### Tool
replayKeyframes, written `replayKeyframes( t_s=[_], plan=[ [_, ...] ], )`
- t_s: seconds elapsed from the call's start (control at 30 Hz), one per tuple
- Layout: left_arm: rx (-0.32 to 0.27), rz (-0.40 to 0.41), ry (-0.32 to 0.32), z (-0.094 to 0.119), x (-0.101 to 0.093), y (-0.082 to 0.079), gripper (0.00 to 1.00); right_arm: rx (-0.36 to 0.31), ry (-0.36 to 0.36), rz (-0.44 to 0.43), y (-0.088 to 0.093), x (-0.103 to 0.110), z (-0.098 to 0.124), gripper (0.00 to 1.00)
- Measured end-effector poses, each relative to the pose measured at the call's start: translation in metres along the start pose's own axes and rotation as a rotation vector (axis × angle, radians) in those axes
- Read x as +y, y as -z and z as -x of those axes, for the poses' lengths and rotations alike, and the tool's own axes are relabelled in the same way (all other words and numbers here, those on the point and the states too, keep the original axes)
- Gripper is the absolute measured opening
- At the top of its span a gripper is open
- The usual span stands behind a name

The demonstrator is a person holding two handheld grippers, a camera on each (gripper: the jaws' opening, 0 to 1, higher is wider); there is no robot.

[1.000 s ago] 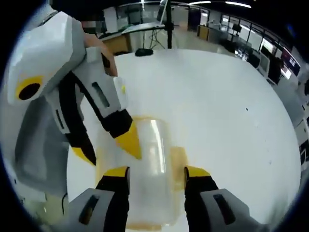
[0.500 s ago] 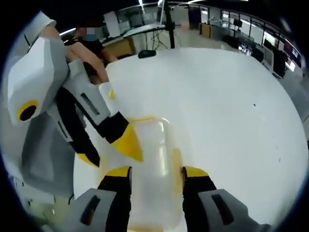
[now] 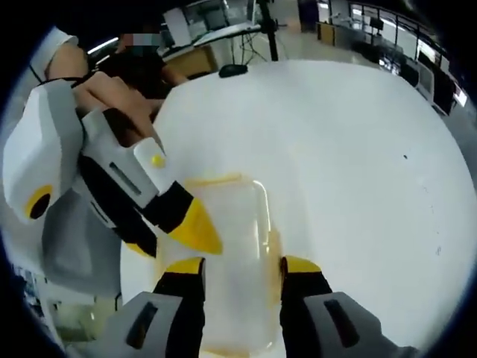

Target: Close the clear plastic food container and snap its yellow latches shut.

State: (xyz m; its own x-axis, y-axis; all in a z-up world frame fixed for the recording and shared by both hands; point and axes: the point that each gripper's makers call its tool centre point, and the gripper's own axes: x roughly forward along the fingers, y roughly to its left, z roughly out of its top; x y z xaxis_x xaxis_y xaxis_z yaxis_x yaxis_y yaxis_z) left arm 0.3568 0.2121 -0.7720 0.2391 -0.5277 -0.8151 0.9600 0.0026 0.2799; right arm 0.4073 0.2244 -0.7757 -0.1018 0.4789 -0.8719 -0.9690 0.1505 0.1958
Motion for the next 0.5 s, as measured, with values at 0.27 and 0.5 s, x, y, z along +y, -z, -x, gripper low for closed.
replayKeyframes(
  t_s=[0.27,0.5],
  plan=[
    [-0.005,-0.007,-0.012,-0.0017,-0.0015,-0.0002,0.40,0.089,-0.020,-0.007,0.0047,-0.0014,-0.0022,0.36],
    [-0.012,-0.020,-0.011,-0.0015,-0.0020,-0.0019,0.42,0.050,0.033,-0.021,0.0011,0.0019,-0.0002,0.39]
  ],
)
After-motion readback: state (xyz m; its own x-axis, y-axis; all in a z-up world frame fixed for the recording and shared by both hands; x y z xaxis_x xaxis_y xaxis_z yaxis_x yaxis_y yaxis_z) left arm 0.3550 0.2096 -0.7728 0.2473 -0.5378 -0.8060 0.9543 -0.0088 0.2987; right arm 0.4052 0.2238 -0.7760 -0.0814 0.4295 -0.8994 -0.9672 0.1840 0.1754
